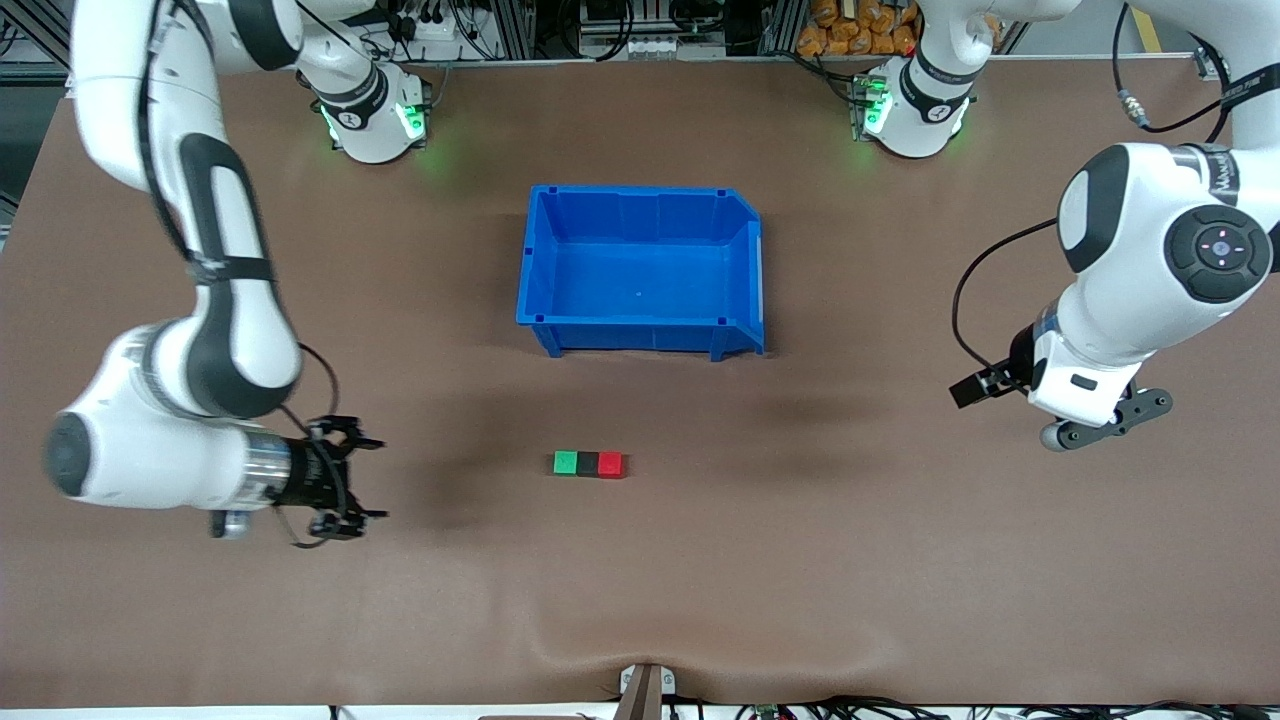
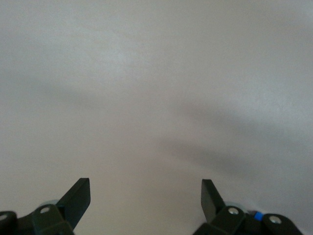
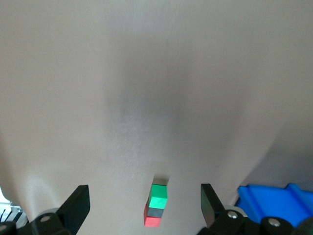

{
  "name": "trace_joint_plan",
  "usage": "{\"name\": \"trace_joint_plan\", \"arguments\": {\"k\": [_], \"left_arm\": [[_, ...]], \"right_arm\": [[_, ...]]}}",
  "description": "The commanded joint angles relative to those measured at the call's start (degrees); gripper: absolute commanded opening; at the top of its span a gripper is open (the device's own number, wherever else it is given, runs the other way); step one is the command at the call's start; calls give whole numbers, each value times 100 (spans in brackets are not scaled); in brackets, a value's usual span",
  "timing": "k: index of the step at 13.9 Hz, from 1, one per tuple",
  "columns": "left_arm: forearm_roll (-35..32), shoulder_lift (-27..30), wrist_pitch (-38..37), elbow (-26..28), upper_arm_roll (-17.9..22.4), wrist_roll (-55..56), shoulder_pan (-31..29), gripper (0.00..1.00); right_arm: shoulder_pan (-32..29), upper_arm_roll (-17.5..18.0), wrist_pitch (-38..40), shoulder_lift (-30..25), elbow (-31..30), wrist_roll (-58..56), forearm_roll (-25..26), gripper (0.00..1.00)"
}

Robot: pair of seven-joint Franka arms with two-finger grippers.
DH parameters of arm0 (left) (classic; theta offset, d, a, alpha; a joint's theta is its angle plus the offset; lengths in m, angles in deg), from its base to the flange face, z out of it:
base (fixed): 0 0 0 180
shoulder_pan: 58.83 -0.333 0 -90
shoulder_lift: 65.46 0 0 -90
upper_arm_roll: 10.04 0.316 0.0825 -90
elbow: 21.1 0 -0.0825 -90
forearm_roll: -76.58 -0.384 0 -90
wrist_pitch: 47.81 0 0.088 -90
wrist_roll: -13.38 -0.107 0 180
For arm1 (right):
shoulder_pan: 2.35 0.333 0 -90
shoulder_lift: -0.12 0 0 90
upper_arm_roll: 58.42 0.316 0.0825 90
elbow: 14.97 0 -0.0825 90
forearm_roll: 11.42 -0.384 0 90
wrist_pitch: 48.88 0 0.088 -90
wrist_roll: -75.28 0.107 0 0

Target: Attach green and red cubes to black cube

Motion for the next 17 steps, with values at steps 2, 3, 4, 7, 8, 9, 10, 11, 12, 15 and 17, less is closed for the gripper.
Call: {"name": "trace_joint_plan", "arguments": {"k": [2,3,4,7,8,9,10,11,12,15,17], "left_arm": [[-38,337,-410,116,-26,-637,-40,100],[-38,390,-498,99,-26,-822,-48,100],[-38,460,-560,99,-17,-920,-48,100],[-46,741,-893,20,-26,-1139,-40,100],[-46,907,-1043,19,-26,-1384,-48,100],[-46,1039,-1192,28,-8,-1613,-74,100],[-46,1154,-1333,28,-34,-1815,-223,100],[-46,1268,-1473,46,-34,-2052,-311,100],[-46,1313,-1570,37,-17,-2455,-477,100],[-46,1488,-1624,63,-43,-3179,-1040,100],[-46,1638,-1686,90,-87,-3075,-998,100]], "right_arm": [[-329,108,388,-529,-85,-553,475,100],[-330,108,554,-591,-85,-711,695,100],[-338,108,695,-661,-85,-921,906,100],[-373,99,916,-943,-85,-1283,1171,100],[-487,108,1056,-995,-85,-1475,1172,100],[-566,108,1248,-1066,-85,-1729,1180,100],[-619,90,1433,-1136,-85,-2010,1198,100],[-689,90,1592,-1215,-85,-2257,1233,100],[-742,99,1741,-1329,-85,-2485,1346,100],[-743,116,2295,-1593,-85,-3276,1847,100],[-734,117,2585,-1786,-112,-4092,1971,100]]}}
